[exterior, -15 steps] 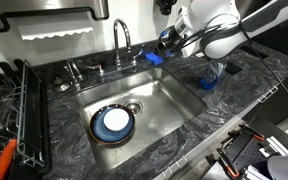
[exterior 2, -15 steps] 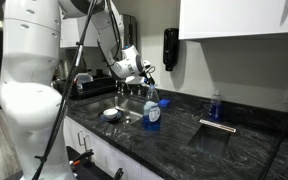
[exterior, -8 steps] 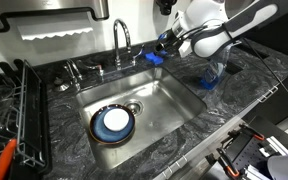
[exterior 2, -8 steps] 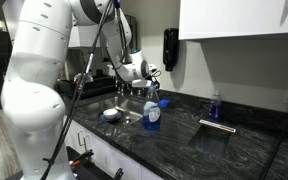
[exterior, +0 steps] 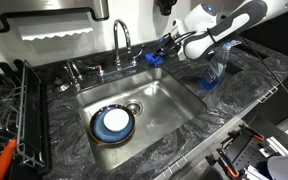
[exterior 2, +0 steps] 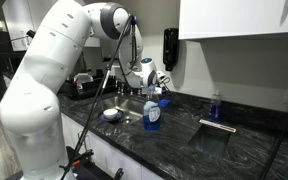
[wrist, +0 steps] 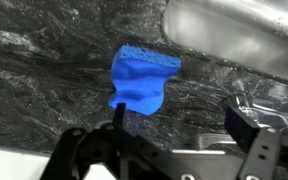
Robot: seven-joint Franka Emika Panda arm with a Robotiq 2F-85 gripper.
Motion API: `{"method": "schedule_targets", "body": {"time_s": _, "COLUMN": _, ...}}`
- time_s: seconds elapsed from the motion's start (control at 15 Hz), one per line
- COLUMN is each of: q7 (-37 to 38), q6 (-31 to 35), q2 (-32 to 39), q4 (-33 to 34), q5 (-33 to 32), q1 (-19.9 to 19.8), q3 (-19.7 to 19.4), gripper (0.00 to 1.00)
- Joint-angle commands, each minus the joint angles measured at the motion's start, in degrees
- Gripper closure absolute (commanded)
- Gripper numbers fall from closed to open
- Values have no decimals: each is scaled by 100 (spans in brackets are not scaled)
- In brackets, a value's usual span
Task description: Move the left bottle and the blue sponge closer to you, respectively
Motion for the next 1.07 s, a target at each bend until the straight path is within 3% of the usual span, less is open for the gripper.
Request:
{"method": "schedule_targets", "body": {"time_s": 0.0, "q7": -449, "q6": -19, "q2": 424, "q4": 560, "q5": -166, "q1": -150, "q3": 170, "gripper": 0}}
{"method": "schedule_targets", "body": {"time_s": 0.2, "q7": -515, "q6": -233, "q2": 544, "q4": 850, "q5": -140, "q1": -1, "q3": 62, "gripper": 0}}
{"method": "schedule_targets", "body": {"time_s": 0.27, "q7": -829, "q6": -258, "q2": 546, "q4": 889, "q5": 301, "q1": 232, "q3": -124, "gripper": 0}}
{"method": "schedule_targets", "body": {"time_s": 0.53, "q7": -878, "q6": -580, "q2": 622, "q4": 1052, "q5": 552, "q1": 595, "q3": -407, "gripper": 0}}
{"method": "schedule_targets", "body": {"time_s": 1.0, "q7": -760, "q6": -893, "q2": 864, "q4": 1266, "q5": 641, "q1": 1189, "q3": -947, "gripper": 0}}
